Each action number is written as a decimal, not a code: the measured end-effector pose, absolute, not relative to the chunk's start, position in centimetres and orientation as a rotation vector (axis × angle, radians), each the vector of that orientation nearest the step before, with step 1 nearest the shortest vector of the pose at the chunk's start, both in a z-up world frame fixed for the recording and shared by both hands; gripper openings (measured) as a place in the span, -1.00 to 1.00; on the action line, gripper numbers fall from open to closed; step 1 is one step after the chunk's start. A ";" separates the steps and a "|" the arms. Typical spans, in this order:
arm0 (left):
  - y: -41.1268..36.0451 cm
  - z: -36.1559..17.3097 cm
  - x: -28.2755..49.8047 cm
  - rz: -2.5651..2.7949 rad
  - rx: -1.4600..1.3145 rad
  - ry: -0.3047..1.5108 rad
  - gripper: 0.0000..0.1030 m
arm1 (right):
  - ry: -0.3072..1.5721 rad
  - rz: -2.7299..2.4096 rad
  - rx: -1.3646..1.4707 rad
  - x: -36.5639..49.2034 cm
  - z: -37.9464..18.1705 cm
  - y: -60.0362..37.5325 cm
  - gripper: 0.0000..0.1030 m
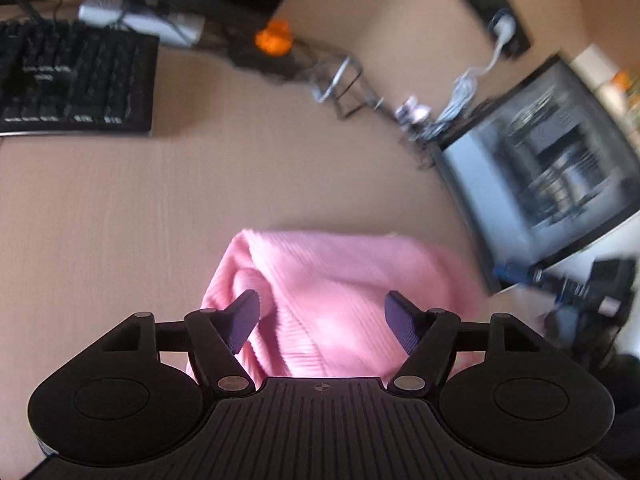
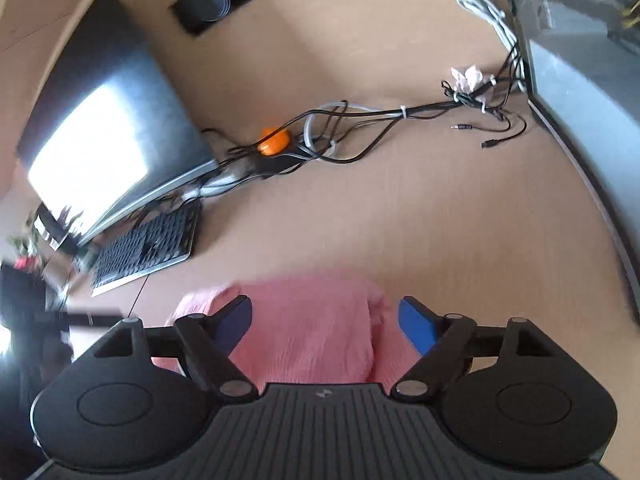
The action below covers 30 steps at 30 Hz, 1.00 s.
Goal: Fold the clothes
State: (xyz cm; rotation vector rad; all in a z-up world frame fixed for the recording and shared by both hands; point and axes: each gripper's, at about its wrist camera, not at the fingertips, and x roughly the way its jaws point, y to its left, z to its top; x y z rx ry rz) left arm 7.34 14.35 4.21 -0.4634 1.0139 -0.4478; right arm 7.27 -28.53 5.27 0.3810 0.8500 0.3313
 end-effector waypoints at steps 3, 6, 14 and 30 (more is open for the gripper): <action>12.4 1.9 8.2 -0.424 -0.415 1.090 0.48 | 0.915 0.326 0.361 9.8 2.5 -26.6 0.56; 11.5 0.7 8.7 -0.425 -0.454 1.113 0.40 | 0.985 0.387 0.339 10.8 0.1 -25.1 0.27; 8.7 4.7 14.0 -0.492 -0.414 0.964 -0.26 | 0.854 0.431 0.262 15.5 3.0 -23.2 -0.20; 12.3 3.3 10.5 -0.391 -0.270 1.004 0.28 | 0.800 0.394 0.095 11.0 4.5 -25.0 0.10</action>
